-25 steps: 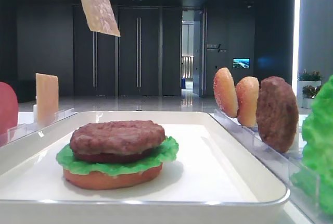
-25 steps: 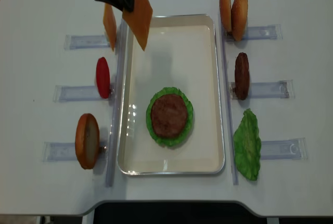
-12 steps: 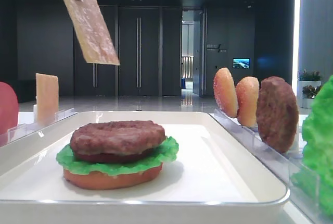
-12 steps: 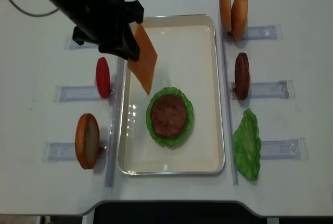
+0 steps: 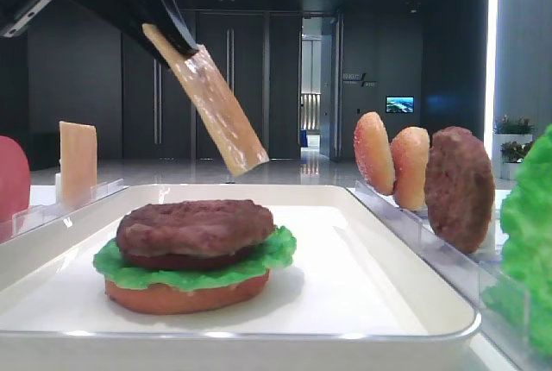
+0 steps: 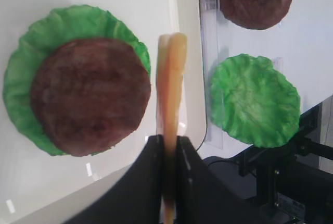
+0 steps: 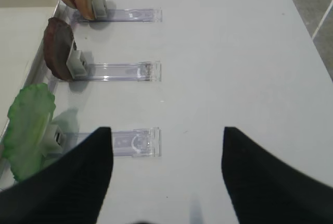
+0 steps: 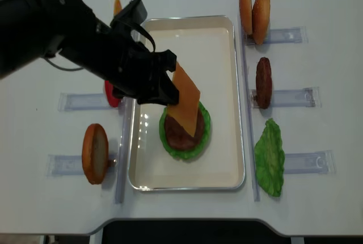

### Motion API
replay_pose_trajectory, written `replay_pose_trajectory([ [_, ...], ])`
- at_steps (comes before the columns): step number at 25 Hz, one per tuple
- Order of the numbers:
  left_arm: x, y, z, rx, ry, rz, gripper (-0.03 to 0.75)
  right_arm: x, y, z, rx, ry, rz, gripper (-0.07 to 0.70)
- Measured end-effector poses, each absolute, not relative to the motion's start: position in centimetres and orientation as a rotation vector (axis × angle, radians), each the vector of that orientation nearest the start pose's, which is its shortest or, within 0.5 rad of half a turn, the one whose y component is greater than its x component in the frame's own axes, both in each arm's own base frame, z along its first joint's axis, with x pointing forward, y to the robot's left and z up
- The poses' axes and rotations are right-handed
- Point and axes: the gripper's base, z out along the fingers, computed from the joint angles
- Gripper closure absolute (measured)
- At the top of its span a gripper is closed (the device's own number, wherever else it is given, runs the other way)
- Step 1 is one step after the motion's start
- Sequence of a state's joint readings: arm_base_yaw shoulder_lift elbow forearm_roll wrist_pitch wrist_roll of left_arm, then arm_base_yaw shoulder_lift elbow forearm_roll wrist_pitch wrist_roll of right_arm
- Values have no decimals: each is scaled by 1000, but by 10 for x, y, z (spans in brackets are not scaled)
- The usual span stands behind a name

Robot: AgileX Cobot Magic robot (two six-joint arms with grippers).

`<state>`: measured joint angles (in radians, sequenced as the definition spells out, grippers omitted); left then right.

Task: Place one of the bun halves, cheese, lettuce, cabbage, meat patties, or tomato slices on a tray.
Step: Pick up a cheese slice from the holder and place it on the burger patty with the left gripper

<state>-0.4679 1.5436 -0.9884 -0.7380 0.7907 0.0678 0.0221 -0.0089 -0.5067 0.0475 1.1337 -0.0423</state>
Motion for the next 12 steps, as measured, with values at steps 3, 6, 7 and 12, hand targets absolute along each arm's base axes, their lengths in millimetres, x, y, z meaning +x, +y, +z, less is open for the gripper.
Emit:
replay_pose_trajectory([
  [3, 243, -178, 233, 114, 2802, -963, 685, -10, 4, 273, -72, 2100, 45, 197],
  [6, 238, -179, 224, 101, 2802, -964, 685, -10, 4, 273, -72, 2100, 45, 197],
  [7, 237, -178, 221, 99, 2804, -957, 685, -10, 4, 273, -72, 2100, 45, 197],
  [12, 236, -175, 213, 91, 2784, -936, 685, -10, 4, 273, -72, 2100, 45, 197],
])
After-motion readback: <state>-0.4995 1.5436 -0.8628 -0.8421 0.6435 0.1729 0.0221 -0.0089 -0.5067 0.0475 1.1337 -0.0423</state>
